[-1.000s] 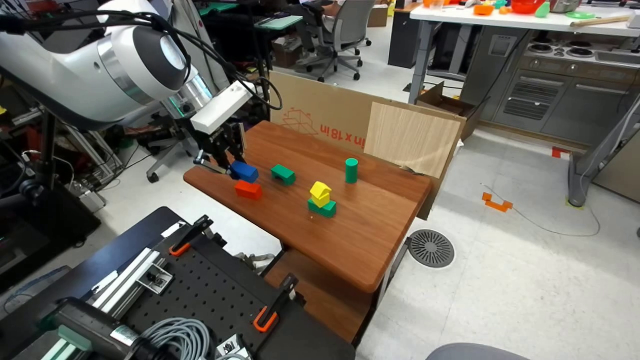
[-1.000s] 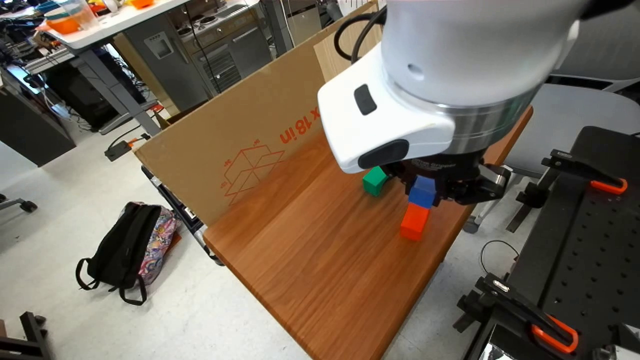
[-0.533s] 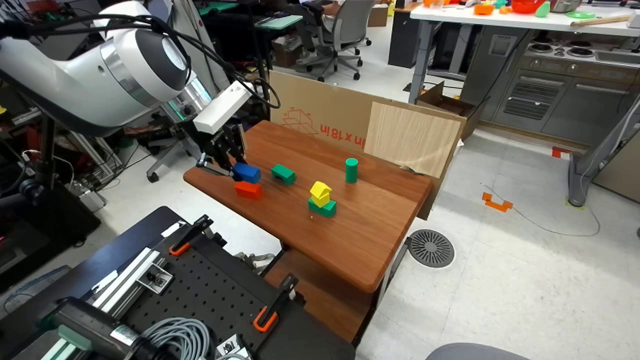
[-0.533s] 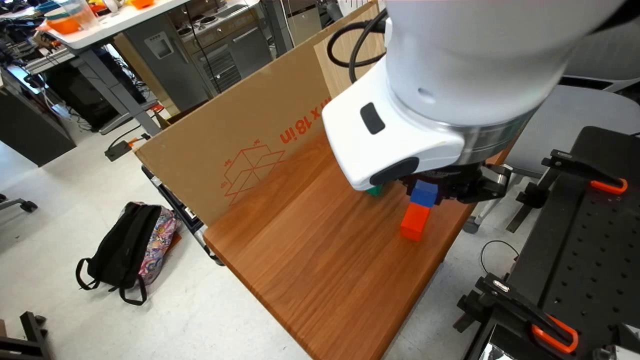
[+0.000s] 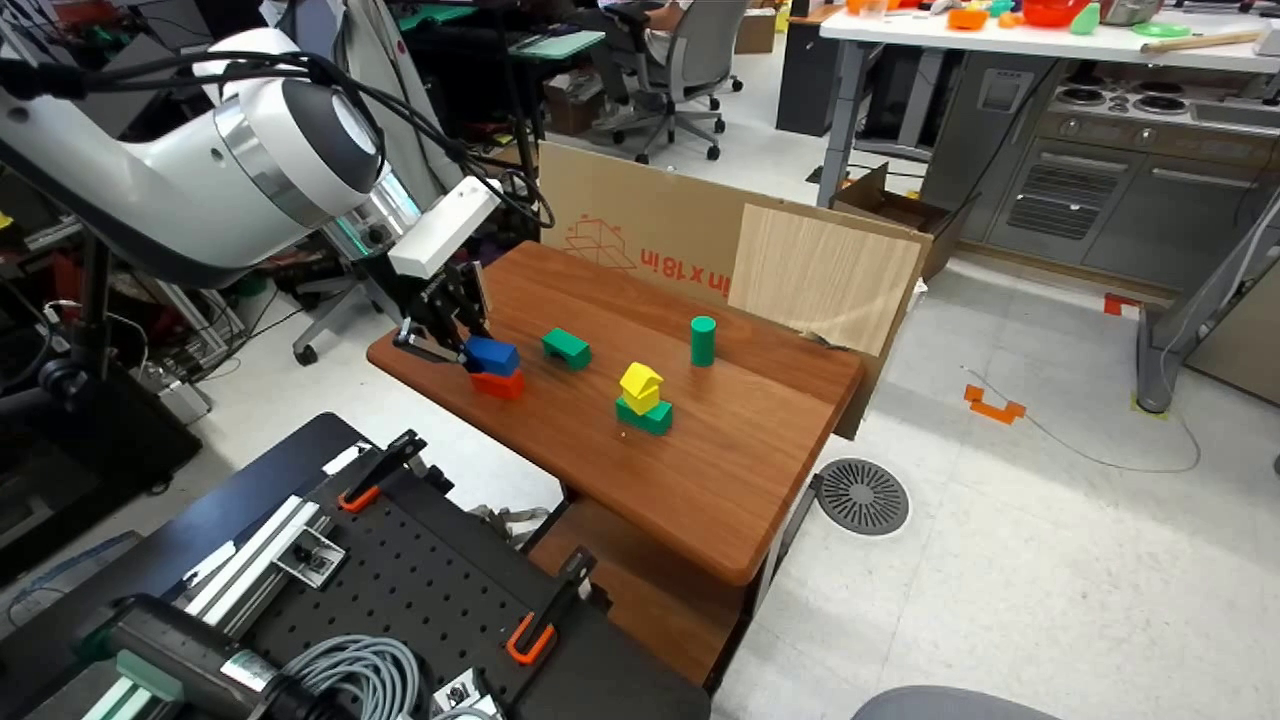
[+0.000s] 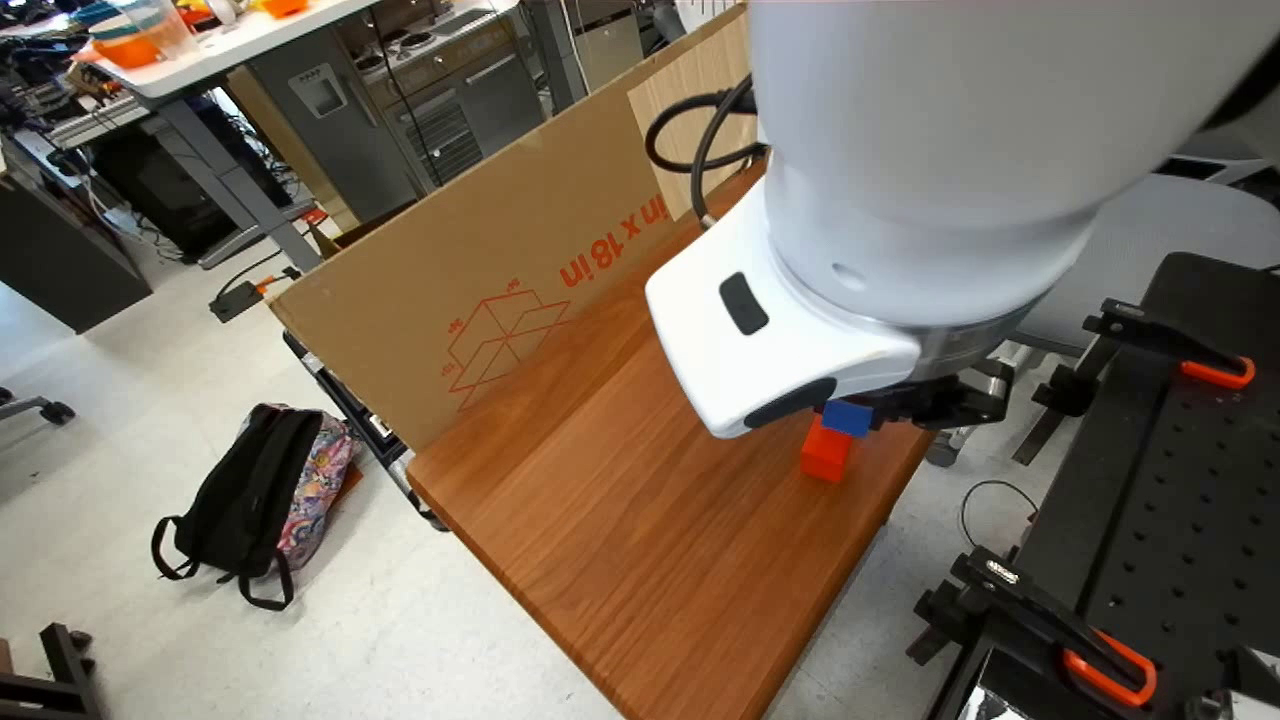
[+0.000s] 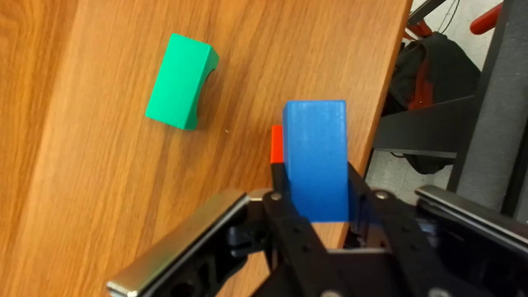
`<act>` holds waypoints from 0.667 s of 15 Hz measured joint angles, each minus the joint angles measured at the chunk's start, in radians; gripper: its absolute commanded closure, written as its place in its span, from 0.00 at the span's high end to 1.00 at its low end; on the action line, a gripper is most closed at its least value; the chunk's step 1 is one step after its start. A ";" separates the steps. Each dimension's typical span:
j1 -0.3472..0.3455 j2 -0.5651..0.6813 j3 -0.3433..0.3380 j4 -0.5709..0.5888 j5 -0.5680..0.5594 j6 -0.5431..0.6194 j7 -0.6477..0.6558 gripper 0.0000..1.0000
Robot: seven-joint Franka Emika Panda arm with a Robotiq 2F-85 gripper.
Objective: Pick up the blue block and place it on top of the orange block
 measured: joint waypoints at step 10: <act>0.019 0.066 0.004 0.046 -0.090 -0.024 0.069 0.08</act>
